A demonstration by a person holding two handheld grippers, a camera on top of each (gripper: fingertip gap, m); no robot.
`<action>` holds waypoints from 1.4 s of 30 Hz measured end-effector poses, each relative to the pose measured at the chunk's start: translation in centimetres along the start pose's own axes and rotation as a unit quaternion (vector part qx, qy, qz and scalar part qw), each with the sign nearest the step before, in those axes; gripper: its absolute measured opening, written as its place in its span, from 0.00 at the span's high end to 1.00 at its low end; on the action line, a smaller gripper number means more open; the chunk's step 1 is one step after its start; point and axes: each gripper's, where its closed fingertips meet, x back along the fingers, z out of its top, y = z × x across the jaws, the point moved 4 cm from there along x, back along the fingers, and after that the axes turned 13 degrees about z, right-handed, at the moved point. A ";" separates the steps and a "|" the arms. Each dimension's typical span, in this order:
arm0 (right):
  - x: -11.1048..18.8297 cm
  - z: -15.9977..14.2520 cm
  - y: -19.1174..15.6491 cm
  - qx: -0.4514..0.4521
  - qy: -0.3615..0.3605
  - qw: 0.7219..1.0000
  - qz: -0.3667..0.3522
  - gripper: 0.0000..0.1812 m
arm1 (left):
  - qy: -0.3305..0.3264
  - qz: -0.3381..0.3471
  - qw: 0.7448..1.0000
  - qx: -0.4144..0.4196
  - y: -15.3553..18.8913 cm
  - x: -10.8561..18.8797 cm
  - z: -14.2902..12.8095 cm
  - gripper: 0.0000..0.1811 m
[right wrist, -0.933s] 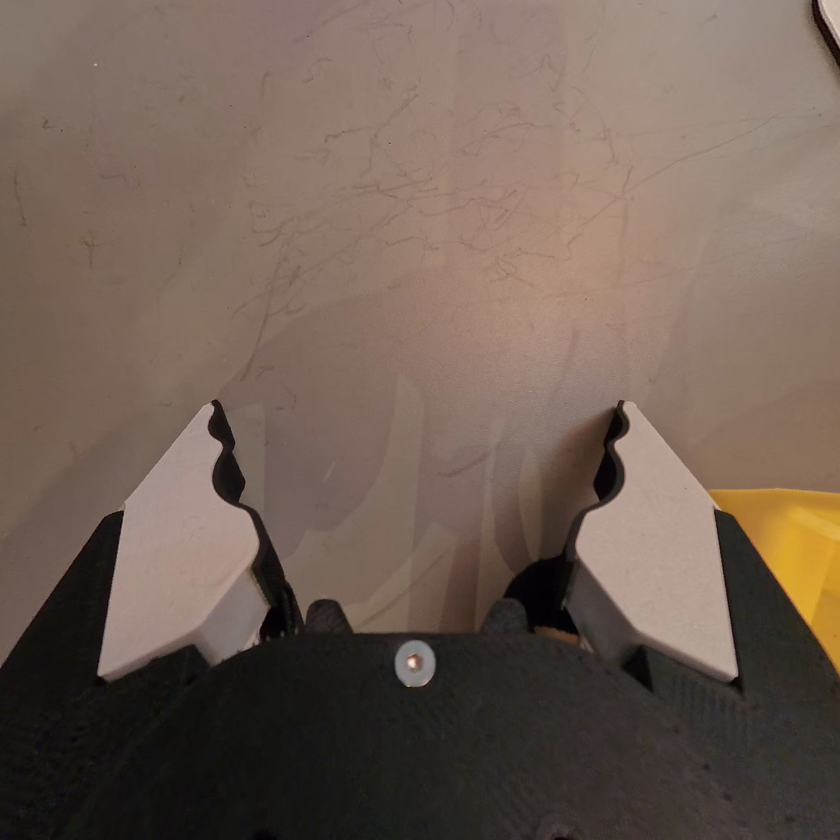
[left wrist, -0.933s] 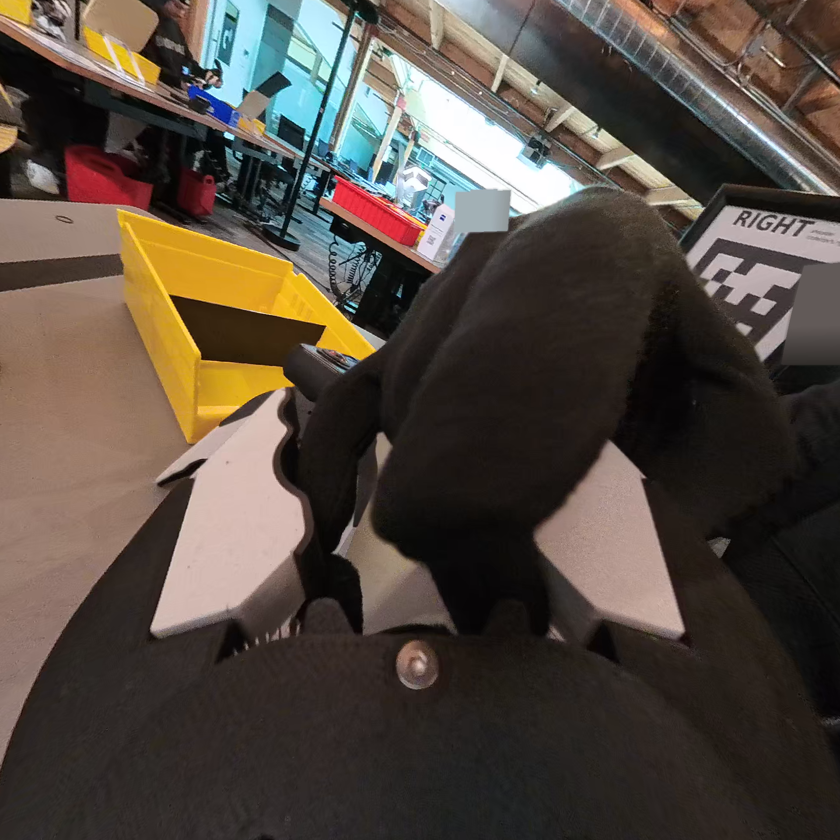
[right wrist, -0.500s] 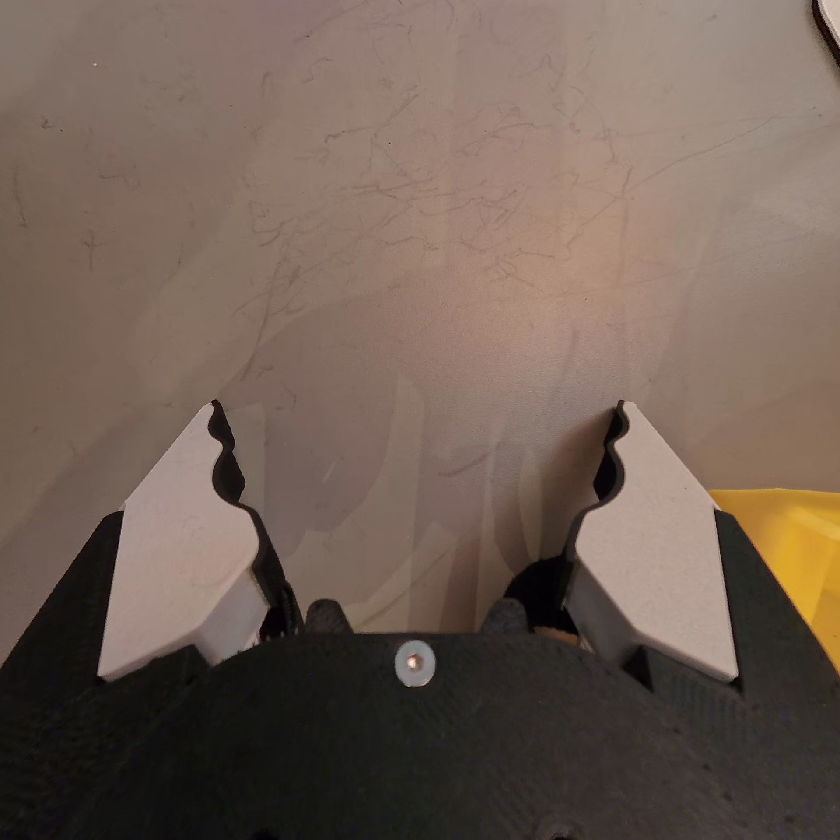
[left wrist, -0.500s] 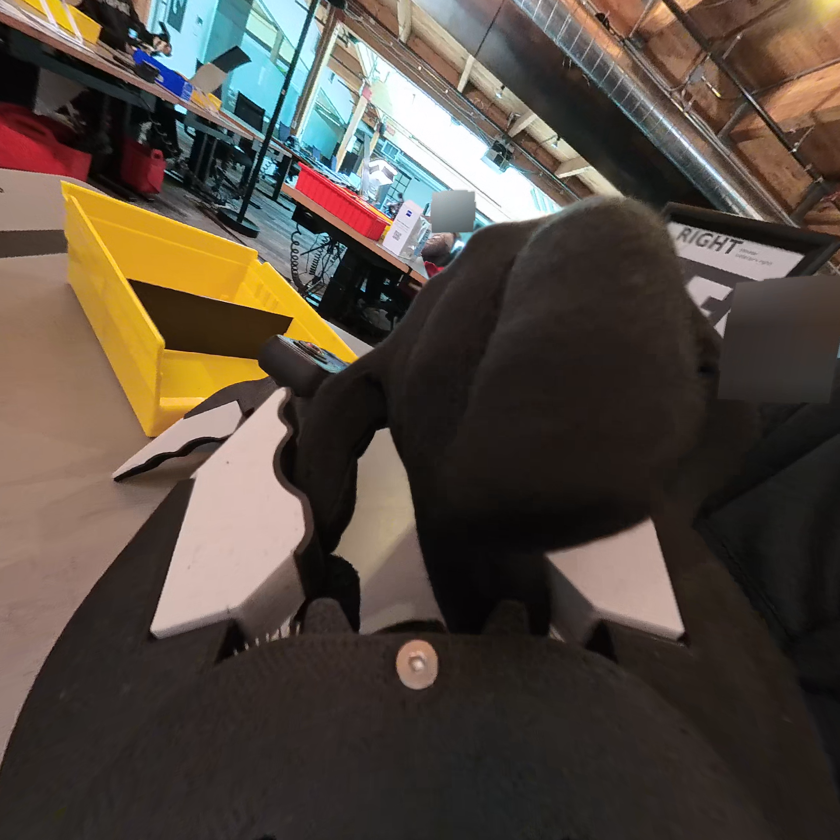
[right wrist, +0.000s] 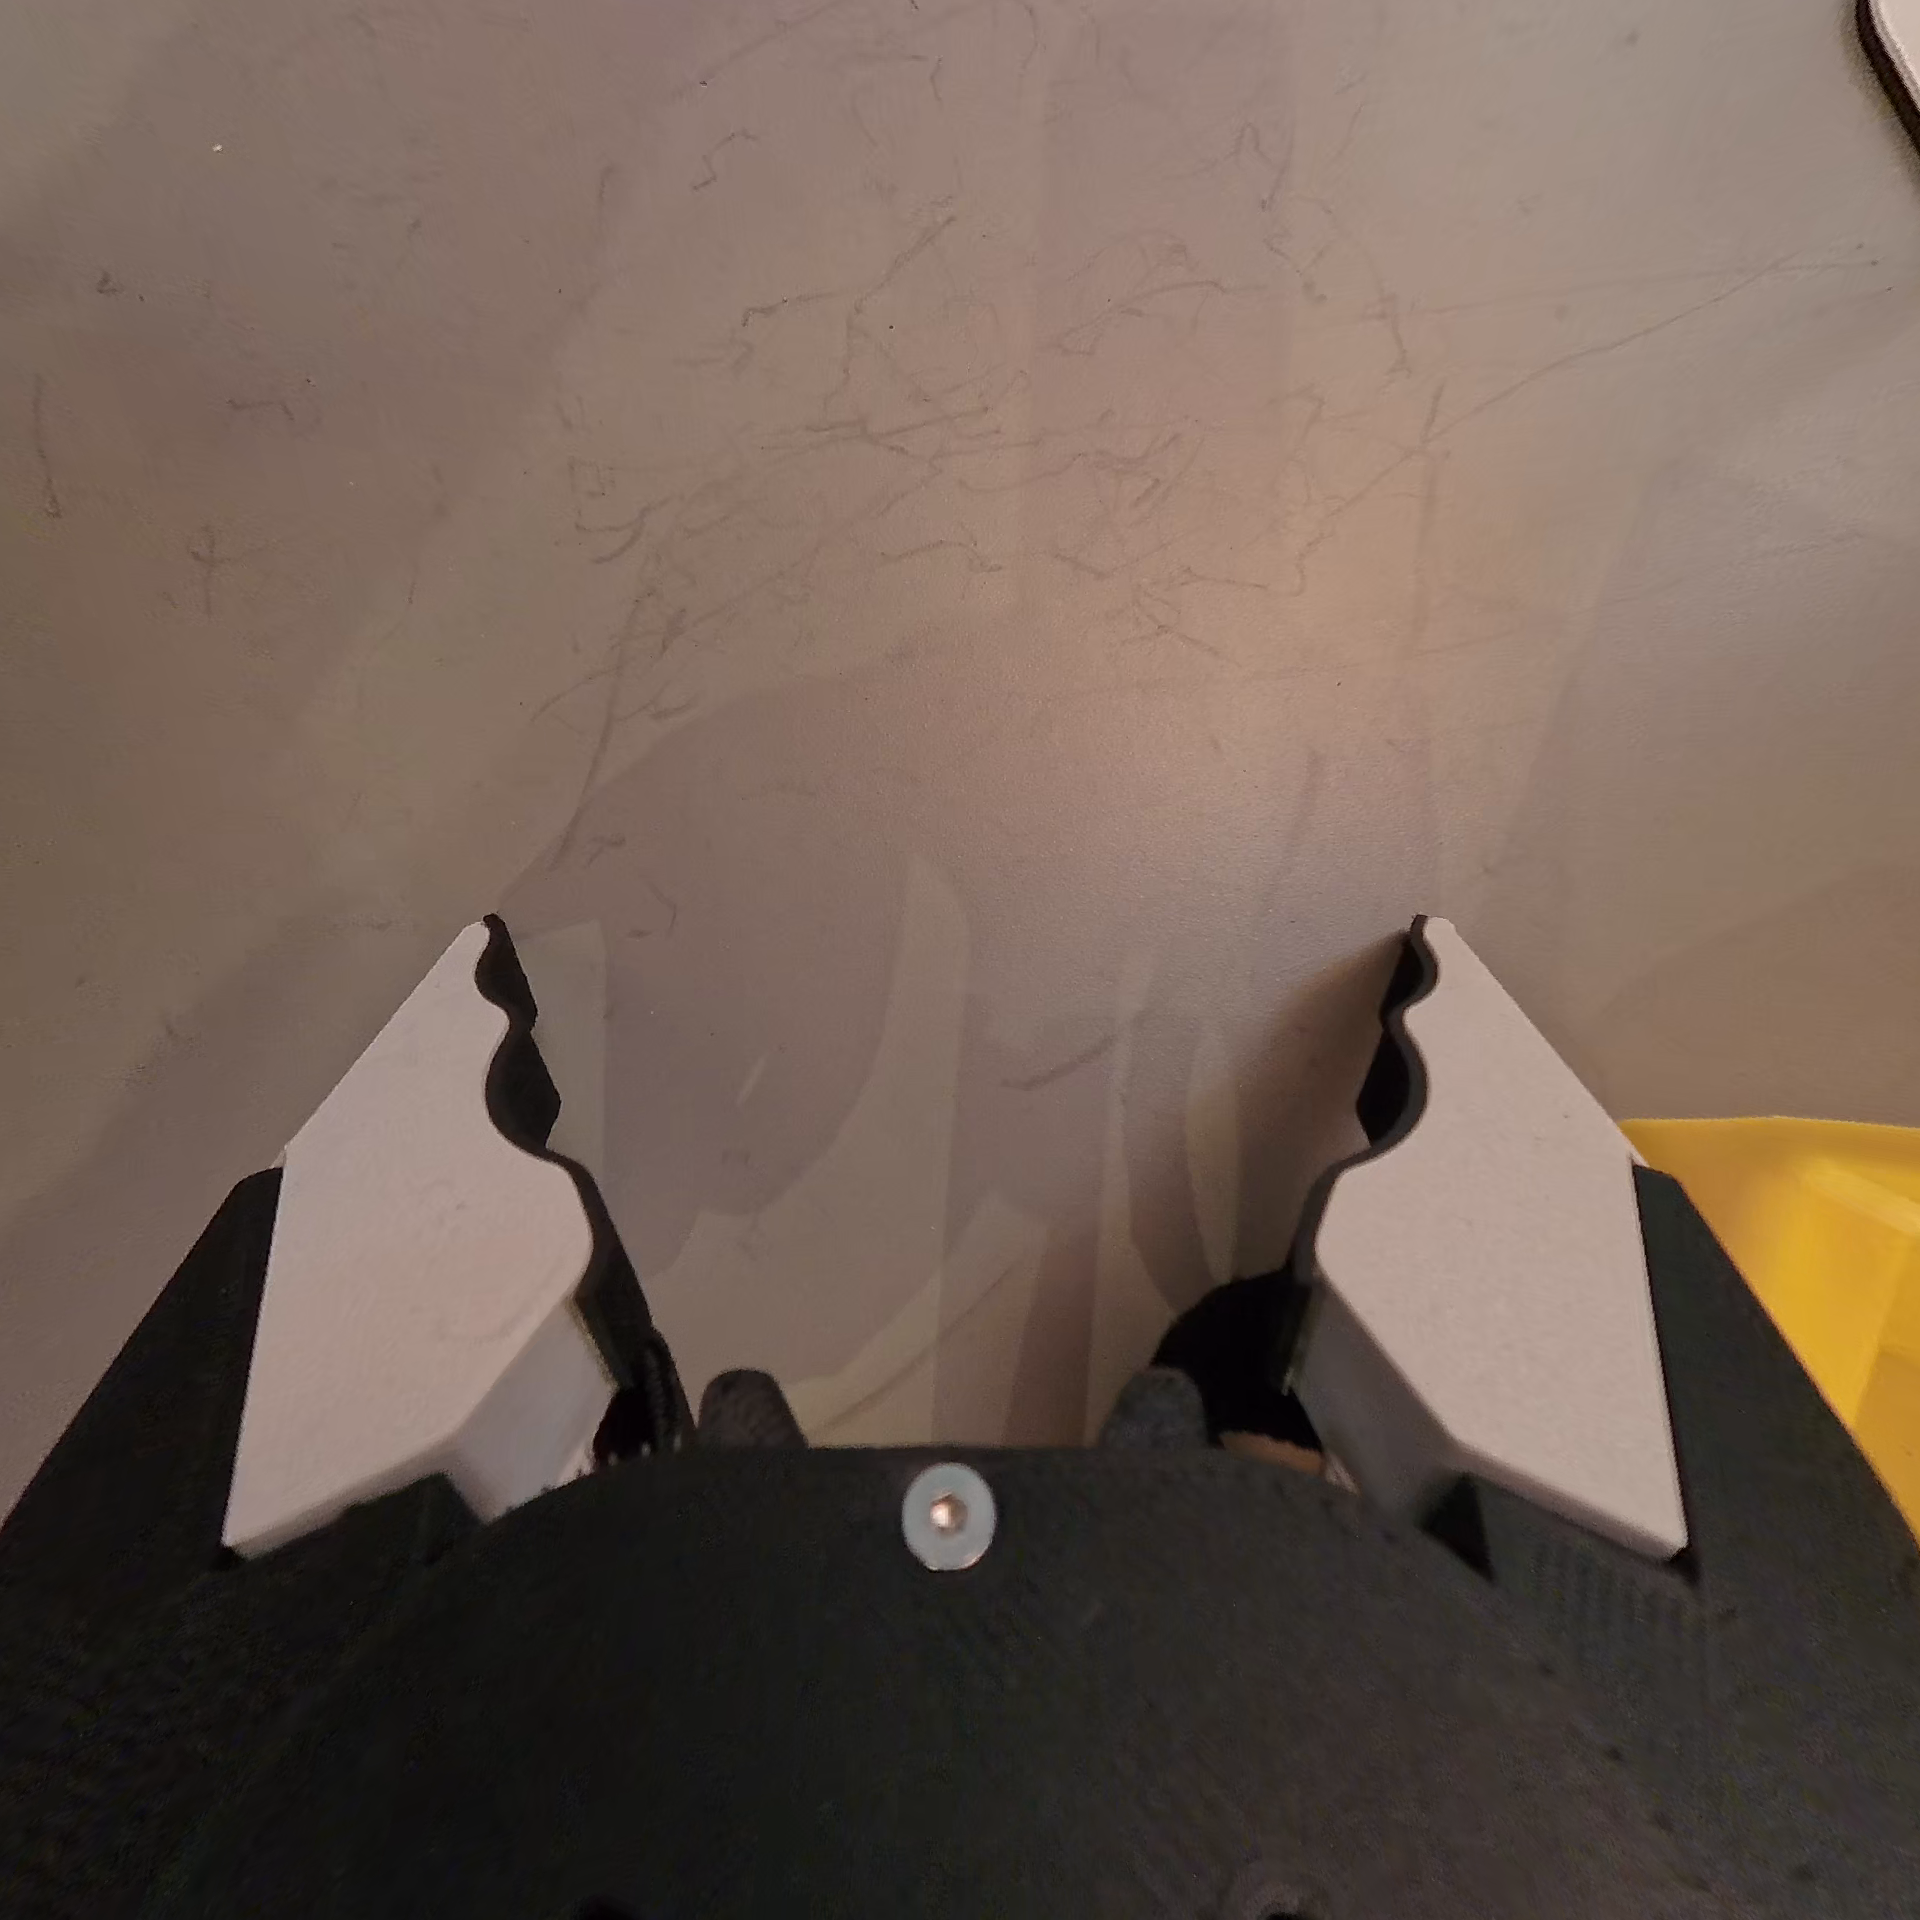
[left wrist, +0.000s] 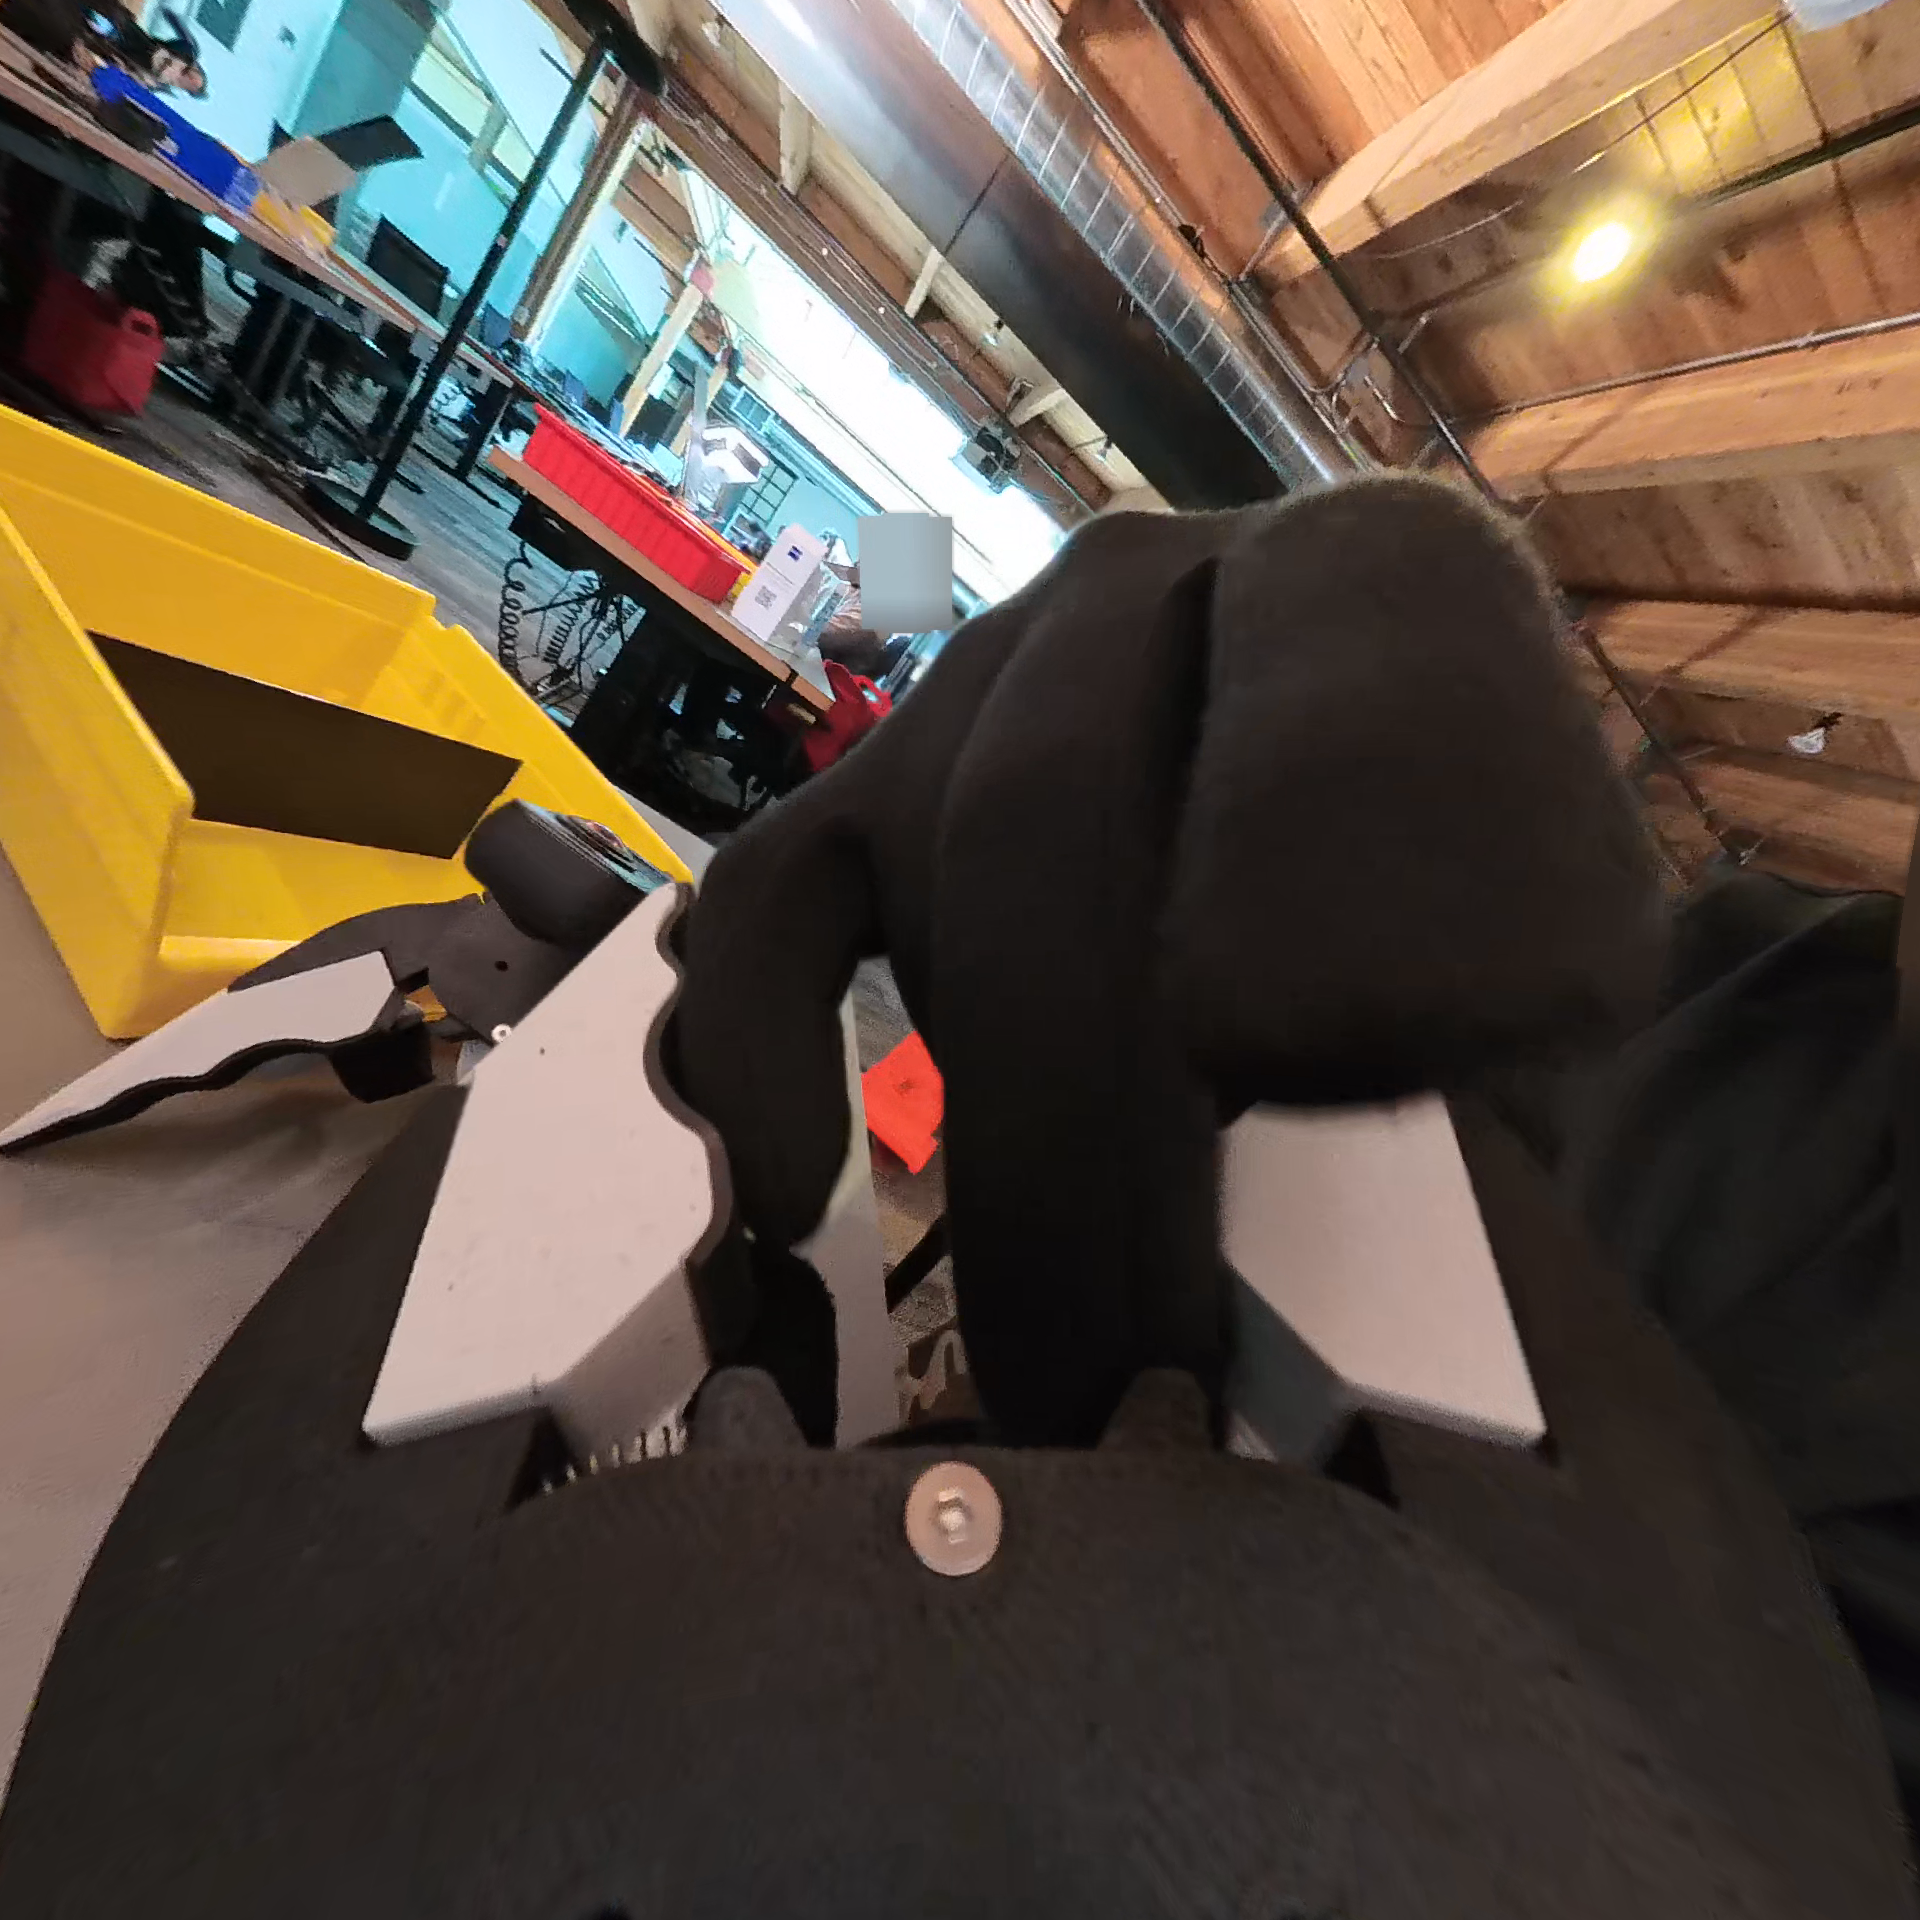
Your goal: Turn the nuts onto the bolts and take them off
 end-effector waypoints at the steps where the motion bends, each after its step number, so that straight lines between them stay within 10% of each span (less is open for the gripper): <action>1: 0.0 0.0 0.0 0.000 0.000 1.000 0.000 0.14 | 0.006 0.001 1.000 0.005 -0.2 0.1 0.2 0.47; 19: 0.0 0.0 0.0 0.000 0.000 1.000 0.000 0.14 | 0.244 0.262 0.925 -0.130 -1.9 6.4 7.6 0.59; 22: 0.0 0.0 0.0 0.000 0.000 1.000 0.000 0.14 | 0.258 0.240 0.921 -0.165 -0.5 6.9 8.2 0.65; 30: 0.0 0.0 0.0 0.000 0.000 1.000 0.000 0.14 | 0.282 0.178 0.908 -0.254 2.1 8.9 9.4 0.41; 42: 0.0 0.0 0.0 0.000 0.000 1.000 0.000 0.14 | 0.231 -0.155 0.928 -0.246 10.1 8.8 7.8 0.69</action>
